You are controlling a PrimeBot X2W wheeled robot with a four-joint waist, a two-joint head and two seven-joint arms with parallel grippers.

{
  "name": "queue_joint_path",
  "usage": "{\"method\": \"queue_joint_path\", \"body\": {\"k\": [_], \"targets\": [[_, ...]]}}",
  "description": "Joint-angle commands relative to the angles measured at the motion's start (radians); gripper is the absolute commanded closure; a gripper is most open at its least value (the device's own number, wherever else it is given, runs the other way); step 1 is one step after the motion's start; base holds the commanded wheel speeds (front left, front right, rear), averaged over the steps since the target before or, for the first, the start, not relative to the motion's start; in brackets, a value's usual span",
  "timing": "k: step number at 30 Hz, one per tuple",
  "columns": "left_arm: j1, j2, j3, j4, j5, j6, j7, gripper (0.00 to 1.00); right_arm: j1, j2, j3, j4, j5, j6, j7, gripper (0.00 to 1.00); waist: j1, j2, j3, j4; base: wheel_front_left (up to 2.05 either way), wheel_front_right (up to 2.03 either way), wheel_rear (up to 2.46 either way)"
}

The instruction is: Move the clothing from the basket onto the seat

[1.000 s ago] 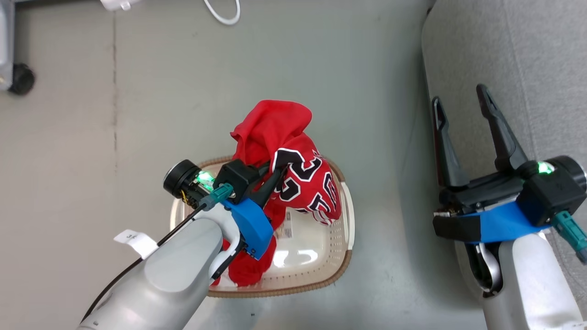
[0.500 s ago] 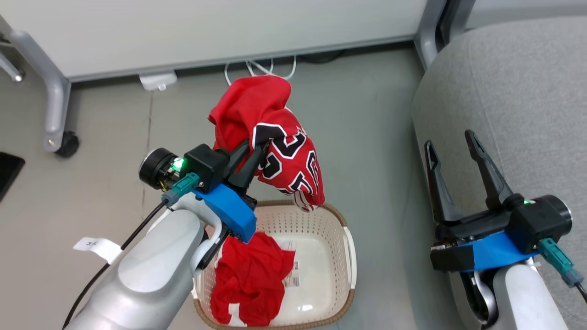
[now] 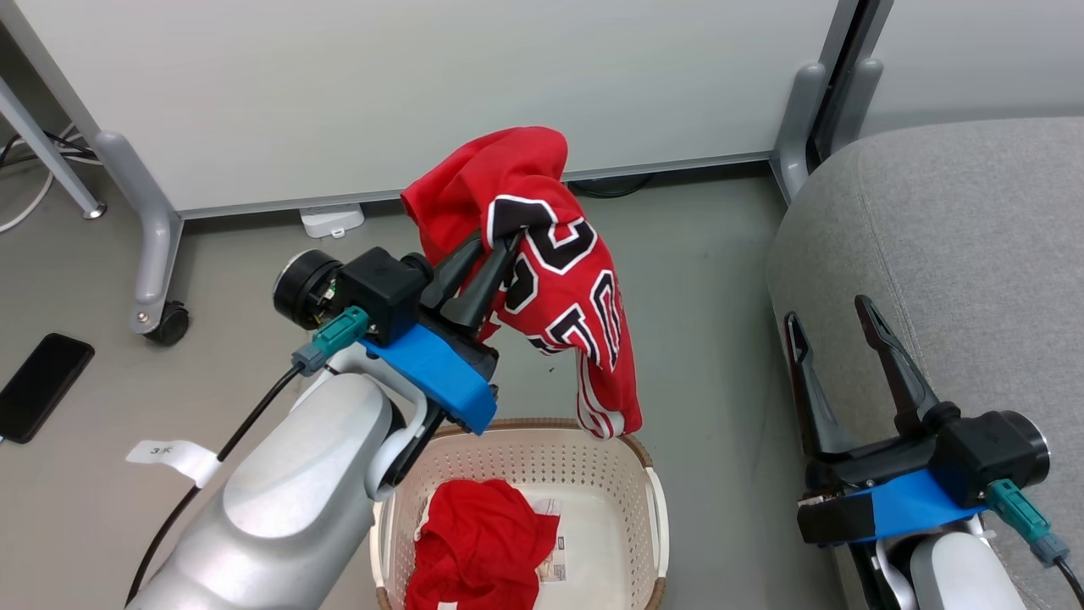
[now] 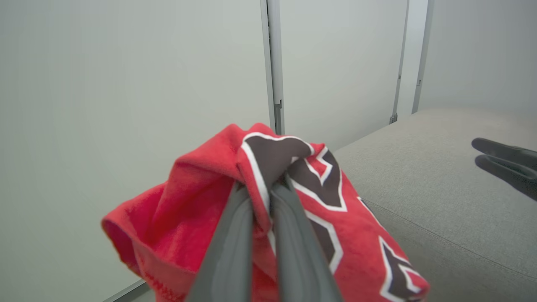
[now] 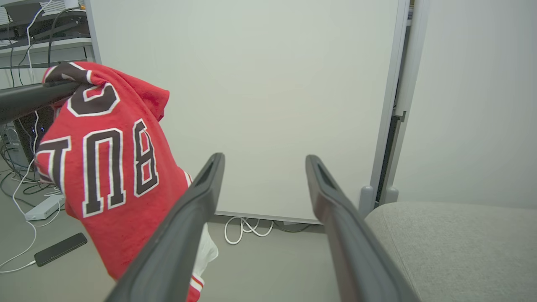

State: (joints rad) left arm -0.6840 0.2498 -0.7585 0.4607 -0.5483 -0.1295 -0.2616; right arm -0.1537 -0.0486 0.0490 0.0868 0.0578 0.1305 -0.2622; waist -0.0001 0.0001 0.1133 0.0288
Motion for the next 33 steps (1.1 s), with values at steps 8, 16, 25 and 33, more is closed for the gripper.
{"method": "queue_joint_path", "body": {"k": [8, 16, 25, 33], "targets": [[-0.03, -0.014, -0.014, -0.006, -0.015, -0.001, -0.005, 1.0, 0.027, -0.003, 0.028, -0.003, 0.002, 0.0, -0.004, 0.0, 0.0001, -0.0001, -0.006, 0.004, 0.0, 0.0, 0.0], [-0.05, -0.022, -0.017, -0.004, -0.011, -0.001, -0.005, 1.0, 0.037, -0.003, 0.106, 0.007, -0.023, 0.0, -0.004, 0.0, 0.0001, -0.0001, 0.002, 0.007, 0.0, 0.0, 0.0], [-0.084, -0.045, -0.031, -0.007, -0.01, -0.001, -0.005, 1.0, -0.024, -0.003, 0.197, 0.065, -0.065, 0.0, -0.004, 0.0, 0.0001, -0.0001, 0.027, 0.031, 0.0, 0.0, 0.0], [-0.106, -0.068, -0.066, -0.004, -0.012, -0.001, -0.005, 1.0, -0.144, -0.003, 0.227, 0.171, -0.133, 0.0, -0.004, 0.0, 0.0001, -0.0001, 0.045, 0.049, 0.0, 0.0, 0.0]]}}
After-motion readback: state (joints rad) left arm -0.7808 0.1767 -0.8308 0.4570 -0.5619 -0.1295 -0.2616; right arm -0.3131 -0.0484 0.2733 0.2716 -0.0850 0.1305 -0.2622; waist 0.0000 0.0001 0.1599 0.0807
